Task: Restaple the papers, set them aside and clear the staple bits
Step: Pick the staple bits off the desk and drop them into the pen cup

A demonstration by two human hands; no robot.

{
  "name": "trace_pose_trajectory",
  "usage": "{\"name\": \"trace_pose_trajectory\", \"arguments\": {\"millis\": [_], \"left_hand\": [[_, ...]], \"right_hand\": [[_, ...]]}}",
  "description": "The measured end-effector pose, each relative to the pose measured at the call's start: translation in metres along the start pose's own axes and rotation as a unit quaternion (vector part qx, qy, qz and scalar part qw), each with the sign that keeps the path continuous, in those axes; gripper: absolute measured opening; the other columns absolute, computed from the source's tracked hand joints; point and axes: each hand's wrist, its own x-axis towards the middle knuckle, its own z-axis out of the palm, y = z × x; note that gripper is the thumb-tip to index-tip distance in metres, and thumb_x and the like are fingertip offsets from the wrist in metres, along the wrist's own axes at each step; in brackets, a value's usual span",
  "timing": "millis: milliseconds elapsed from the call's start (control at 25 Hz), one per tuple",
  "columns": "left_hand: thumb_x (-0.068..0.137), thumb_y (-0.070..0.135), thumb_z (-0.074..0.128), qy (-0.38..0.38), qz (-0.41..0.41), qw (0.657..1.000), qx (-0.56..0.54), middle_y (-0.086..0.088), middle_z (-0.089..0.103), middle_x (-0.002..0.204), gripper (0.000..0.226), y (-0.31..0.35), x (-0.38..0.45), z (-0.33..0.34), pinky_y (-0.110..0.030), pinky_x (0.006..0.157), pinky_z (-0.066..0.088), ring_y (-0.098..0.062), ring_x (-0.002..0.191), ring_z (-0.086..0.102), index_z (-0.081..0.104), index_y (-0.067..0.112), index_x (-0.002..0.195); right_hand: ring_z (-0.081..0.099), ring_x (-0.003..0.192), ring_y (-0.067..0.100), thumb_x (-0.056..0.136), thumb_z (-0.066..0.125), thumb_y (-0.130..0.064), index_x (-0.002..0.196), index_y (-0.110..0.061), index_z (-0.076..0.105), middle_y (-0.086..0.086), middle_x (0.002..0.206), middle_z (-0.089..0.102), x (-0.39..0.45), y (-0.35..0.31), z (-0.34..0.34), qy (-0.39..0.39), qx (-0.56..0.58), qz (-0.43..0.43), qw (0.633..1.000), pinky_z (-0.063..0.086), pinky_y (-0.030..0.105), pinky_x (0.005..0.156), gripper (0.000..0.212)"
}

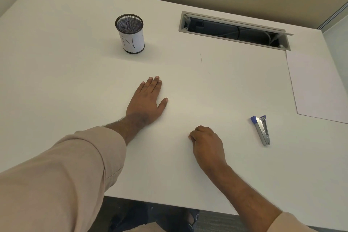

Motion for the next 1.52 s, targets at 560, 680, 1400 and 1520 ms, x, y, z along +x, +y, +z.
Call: {"name": "trace_pose_trajectory", "arguments": {"millis": [560,680,1400,1520], "left_hand": [[0.099,0.051,0.028,0.0,-0.004,1.0,-0.007,0.002,0.008,0.164,0.069,0.0,-0.001,0.0,-0.034,0.123,0.003,-0.014,0.151,0.004,0.013,0.015,0.156],[0.1,0.051,0.027,0.0,0.0,1.0,-0.004,0.002,0.008,0.164,0.069,0.001,-0.001,0.0,-0.034,0.123,0.003,-0.014,0.151,0.003,0.013,0.015,0.156],[0.098,0.051,0.021,0.013,0.016,1.0,0.009,-0.004,0.007,0.164,0.071,0.0,0.0,0.0,-0.04,0.123,0.007,-0.018,0.152,0.004,0.012,0.01,0.156],[0.098,0.052,0.019,0.008,0.015,1.0,-0.005,-0.003,0.004,0.165,0.071,0.0,0.002,0.0,-0.038,0.123,0.006,-0.017,0.152,0.001,0.01,0.011,0.156]], "right_hand": [[0.048,0.072,0.017,0.092,0.052,-0.011,0.077,-0.009,0.06,0.0,0.079,0.056,0.015,0.011,-0.011,-0.028,0.165,0.072,0.983,0.035,0.026,0.064,0.018],[0.05,0.062,0.012,0.092,0.06,-0.017,0.082,-0.01,0.069,-0.003,0.067,0.058,0.016,0.024,-0.025,-0.003,0.384,0.223,0.896,0.041,0.023,0.059,0.015],[0.05,0.061,0.014,0.093,0.058,-0.009,0.089,-0.005,0.064,0.004,0.073,0.056,0.086,-0.017,-0.06,-0.106,0.698,0.223,0.672,0.037,0.021,0.047,0.009],[0.05,0.06,0.014,0.093,0.059,-0.01,0.089,-0.005,0.065,0.004,0.072,0.056,0.137,-0.05,-0.078,-0.108,0.682,0.178,0.701,0.037,0.021,0.048,0.009]]}}
